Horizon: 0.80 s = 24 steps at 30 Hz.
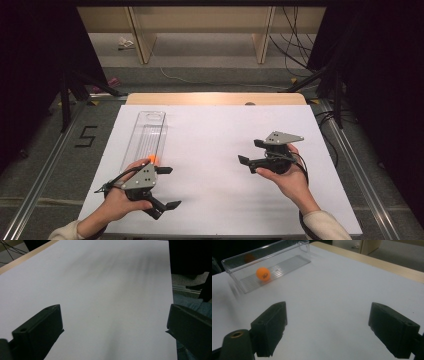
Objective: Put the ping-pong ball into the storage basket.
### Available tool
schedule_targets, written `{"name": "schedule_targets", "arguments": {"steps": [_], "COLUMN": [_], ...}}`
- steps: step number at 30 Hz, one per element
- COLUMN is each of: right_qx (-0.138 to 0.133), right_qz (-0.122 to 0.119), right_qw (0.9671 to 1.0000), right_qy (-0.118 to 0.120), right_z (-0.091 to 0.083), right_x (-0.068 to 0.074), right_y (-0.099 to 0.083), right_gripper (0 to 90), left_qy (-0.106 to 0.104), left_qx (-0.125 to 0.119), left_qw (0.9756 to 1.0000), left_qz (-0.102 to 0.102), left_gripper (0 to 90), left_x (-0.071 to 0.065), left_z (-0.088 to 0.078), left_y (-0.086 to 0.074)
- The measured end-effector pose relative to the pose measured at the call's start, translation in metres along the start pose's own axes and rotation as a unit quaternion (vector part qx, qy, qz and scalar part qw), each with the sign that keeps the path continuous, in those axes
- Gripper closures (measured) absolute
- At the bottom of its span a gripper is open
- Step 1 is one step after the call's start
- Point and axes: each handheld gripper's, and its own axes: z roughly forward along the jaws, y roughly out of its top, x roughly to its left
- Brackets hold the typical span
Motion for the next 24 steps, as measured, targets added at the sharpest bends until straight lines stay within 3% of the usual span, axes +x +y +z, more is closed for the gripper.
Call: {"name": "schedule_targets", "arguments": {"steps": [24], "right_qx": [0.006], "right_qz": [0.016], "right_qw": [0.9996], "right_qy": [-0.022], "right_z": [-0.026], "right_x": [-0.007], "right_y": [-0.024], "right_gripper": [16.3], "left_qy": [0.001], "left_qx": [0.0], "left_qw": [1.0], "left_qz": [-0.001], "left_gripper": [0.0], "left_x": [0.001], "left_z": [0.0], "left_y": [0.0]}}
